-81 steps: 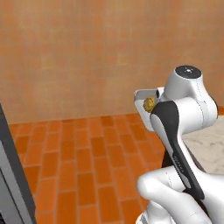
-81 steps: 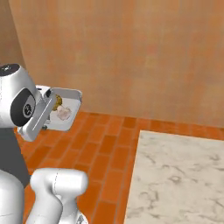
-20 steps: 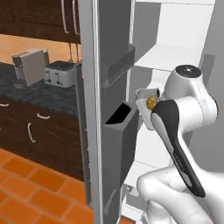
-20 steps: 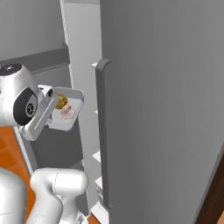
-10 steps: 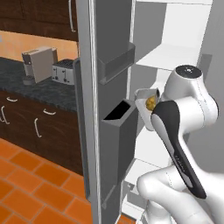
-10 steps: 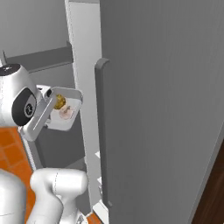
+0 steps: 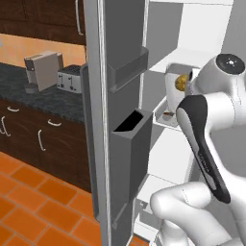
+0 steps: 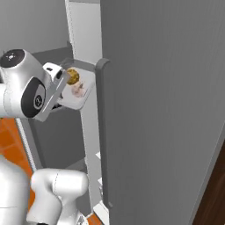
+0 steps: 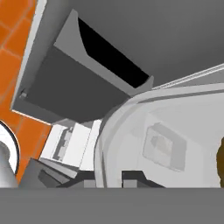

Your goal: Take the meat container that has the chicken drumstick and place it on the second highest rack of the freezer. Then take the vegetable container that has the garlic and squash and place it on the highest rack of the freezer.

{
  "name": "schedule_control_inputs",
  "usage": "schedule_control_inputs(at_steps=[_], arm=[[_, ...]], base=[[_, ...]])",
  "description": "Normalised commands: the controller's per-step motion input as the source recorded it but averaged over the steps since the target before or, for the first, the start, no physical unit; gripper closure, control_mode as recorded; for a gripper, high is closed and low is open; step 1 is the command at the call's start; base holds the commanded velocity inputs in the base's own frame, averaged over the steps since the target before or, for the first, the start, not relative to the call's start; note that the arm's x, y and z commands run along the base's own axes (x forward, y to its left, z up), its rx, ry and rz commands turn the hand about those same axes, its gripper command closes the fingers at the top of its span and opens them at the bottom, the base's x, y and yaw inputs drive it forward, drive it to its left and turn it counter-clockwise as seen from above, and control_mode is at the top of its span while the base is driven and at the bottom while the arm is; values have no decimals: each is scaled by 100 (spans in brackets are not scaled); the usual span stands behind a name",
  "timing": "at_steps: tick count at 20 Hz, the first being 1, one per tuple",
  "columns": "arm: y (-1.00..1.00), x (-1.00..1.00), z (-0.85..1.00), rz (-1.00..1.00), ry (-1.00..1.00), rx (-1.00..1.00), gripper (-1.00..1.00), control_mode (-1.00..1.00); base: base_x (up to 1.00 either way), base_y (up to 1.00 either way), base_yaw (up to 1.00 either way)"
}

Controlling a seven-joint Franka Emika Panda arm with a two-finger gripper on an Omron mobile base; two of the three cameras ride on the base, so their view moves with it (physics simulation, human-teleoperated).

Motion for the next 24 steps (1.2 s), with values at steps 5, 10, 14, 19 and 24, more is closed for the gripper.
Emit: schedule_control_inputs(at_steps=[5, 10, 14, 19, 24], arm=[[-1, 100, 36, -21, 1, 10, 100, -100], [-2, 100, 44, -8, 3, 15, 100, -100], [-22, 100, 13, 0, 0, 10, 100, -100], [-58, 100, 0, 0, 0, 0, 100, -100], [-29, 100, -8, 0, -3, -2, 100, -100]], base=[[0, 0, 0], [0, 0, 0], [0, 0, 0], [0, 0, 0], [0, 0, 0]])
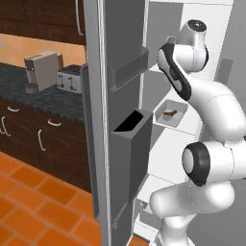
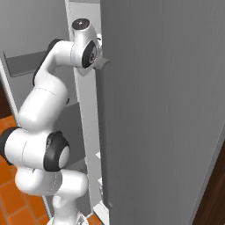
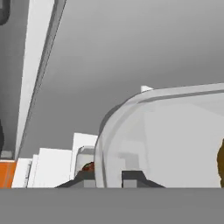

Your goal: Take the meat container that has the chicken drumstick and place it on the second highest rack of the freezer. Then take the vegetable container that has the garlic and squash and place it on the highest rack of the freezer.

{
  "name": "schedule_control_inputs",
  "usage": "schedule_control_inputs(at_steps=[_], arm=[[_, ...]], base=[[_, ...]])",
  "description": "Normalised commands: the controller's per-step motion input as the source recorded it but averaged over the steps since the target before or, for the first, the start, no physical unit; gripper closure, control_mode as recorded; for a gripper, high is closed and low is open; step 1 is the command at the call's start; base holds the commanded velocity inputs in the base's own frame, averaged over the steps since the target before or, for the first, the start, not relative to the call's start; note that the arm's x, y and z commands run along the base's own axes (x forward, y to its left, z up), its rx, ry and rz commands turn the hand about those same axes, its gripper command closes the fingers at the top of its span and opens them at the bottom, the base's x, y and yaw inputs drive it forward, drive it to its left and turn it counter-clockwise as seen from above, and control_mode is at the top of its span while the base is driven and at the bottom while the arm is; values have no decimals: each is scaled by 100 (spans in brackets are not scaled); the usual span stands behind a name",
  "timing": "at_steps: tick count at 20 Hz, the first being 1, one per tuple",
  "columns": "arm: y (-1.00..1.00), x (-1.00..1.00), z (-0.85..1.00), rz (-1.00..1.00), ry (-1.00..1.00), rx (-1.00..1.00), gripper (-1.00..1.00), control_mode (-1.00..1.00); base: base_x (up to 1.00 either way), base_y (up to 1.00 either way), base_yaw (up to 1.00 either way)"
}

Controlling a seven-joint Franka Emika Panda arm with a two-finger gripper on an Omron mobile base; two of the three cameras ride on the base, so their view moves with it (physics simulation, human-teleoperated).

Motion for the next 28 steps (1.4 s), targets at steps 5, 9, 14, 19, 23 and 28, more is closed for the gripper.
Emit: schedule_control_inputs(at_steps=[5, 9, 14, 19, 23, 28], arm=[[-43, 98, -1, 0, -12, -6, 100, -100], [-32, 97, -15, 0, -12, -9, 100, -100], [-8, 37, -26, 0, -13, -12, -100, -100], [0, -13, -12, 0, -10, -3, -100, -100], [5, -77, 0, -3, -24, -9, -100, -100], [10, -100, -17, 0, -16, -14, -100, -100]], base=[[0, 0, 0], [0, 0, 0], [0, 0, 0], [0, 0, 0], [0, 0, 0], [0, 0, 0]])
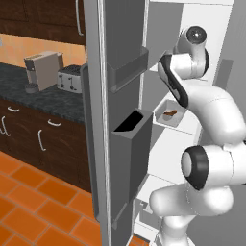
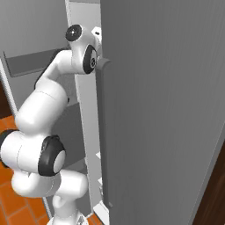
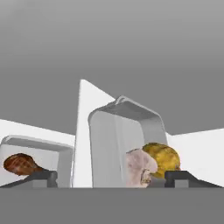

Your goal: Take the meat container that has the chicken drumstick and place it on the second highest rack of the freezer. Then take the vegetable container that has the garlic and squash and place it on the highest rack of the freezer.

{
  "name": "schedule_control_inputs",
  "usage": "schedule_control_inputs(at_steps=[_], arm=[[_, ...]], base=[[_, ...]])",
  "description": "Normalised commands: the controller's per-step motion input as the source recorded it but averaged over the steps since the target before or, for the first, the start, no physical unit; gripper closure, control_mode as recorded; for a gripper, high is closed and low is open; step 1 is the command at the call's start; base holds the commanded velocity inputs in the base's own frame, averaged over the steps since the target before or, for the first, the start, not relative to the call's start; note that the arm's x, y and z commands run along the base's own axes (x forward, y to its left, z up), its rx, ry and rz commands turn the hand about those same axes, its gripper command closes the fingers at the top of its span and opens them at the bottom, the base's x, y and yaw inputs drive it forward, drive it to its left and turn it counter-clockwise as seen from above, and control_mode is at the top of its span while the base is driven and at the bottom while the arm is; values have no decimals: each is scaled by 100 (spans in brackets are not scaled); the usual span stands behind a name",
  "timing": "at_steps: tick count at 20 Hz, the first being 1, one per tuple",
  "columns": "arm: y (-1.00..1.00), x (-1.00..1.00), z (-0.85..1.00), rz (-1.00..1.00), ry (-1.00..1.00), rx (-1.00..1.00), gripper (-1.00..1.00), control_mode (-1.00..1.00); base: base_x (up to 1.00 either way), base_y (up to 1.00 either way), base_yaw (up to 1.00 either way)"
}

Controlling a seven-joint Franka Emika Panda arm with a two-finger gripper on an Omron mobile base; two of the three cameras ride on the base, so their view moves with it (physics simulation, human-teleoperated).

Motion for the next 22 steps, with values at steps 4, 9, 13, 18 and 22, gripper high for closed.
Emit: schedule_control_inputs(at_steps=[4, 9, 13, 18, 22], arm=[[18, -100, -28, 2, -2, -9, -100, -100], [5, -100, -31, 4, 0, -3, -100, -100], [3, -100, -61, 4, 0, -1, -100, -100], [9, -100, -85, 7, 0, 0, -100, -100], [32, -100, -84, 14, 0, 0, -100, -100]], base=[[0, 0, 0], [0, 0, 0], [0, 0, 0], [0, 0, 0], [0, 0, 0]])
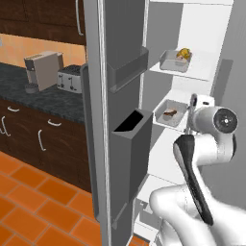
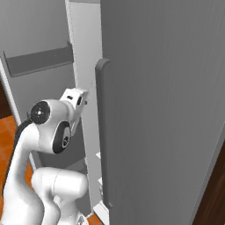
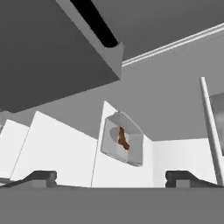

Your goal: Take the meat container that has the chicken drumstick and place it on the second highest rack of the freezer. Then take the vegetable container that has the garlic and squash and place it on the highest rack of the freezer.

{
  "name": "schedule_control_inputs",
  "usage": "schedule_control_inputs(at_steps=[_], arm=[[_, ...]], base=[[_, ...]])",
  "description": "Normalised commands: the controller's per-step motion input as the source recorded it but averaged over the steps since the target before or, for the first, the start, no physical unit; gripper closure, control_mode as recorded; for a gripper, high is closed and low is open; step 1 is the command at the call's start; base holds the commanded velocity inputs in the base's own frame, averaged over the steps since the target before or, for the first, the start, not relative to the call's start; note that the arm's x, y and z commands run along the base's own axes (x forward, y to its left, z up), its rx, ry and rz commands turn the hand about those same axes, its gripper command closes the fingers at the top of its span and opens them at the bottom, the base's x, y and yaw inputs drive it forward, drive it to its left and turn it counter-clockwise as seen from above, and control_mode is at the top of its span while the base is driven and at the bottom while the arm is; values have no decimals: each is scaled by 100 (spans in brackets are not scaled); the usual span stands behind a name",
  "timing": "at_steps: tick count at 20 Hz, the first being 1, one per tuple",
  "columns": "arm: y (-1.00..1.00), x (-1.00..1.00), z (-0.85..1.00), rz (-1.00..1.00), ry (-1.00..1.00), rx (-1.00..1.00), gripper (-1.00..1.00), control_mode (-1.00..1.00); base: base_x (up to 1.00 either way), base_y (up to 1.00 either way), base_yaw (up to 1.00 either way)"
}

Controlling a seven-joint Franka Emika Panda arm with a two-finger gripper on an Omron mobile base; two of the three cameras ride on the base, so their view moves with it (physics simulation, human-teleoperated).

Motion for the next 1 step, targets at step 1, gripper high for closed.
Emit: schedule_control_inputs(at_steps=[1], arm=[[39, -91, -84, 15, 0, 0, -100, -100]], base=[[0, 0, 0]])
